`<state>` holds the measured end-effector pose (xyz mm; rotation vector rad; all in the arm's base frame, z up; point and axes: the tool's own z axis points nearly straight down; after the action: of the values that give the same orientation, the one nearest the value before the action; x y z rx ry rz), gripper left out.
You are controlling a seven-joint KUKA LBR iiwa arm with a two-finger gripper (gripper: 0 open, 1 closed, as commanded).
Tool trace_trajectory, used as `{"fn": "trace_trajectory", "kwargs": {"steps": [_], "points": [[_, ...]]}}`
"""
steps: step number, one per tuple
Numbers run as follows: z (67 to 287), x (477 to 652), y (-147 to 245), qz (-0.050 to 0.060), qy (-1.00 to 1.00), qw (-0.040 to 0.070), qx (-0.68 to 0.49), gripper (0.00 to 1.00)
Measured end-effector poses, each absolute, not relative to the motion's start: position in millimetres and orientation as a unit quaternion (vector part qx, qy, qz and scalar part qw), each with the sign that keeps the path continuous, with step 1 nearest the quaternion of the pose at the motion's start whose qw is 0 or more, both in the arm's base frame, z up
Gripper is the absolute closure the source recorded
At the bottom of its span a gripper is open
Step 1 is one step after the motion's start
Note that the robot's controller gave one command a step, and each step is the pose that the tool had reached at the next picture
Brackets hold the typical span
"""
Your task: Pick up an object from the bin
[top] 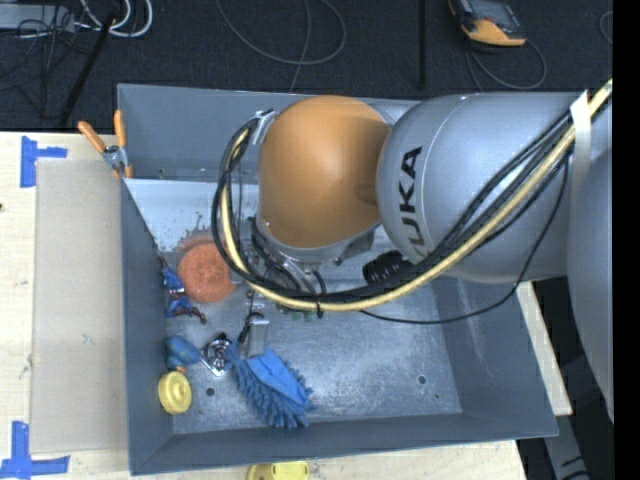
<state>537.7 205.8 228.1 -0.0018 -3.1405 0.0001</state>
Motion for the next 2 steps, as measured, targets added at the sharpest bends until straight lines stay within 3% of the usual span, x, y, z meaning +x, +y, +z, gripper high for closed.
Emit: {"fn": "trace_trajectory", "kwargs": {"steps": [1,2], "points": [[196,529.8,190,-0.001,-1.0,-0.003,0.03,0.0],[135,518.0,173,0.0,-0.998,-0.001,0.055,0.0]]}}
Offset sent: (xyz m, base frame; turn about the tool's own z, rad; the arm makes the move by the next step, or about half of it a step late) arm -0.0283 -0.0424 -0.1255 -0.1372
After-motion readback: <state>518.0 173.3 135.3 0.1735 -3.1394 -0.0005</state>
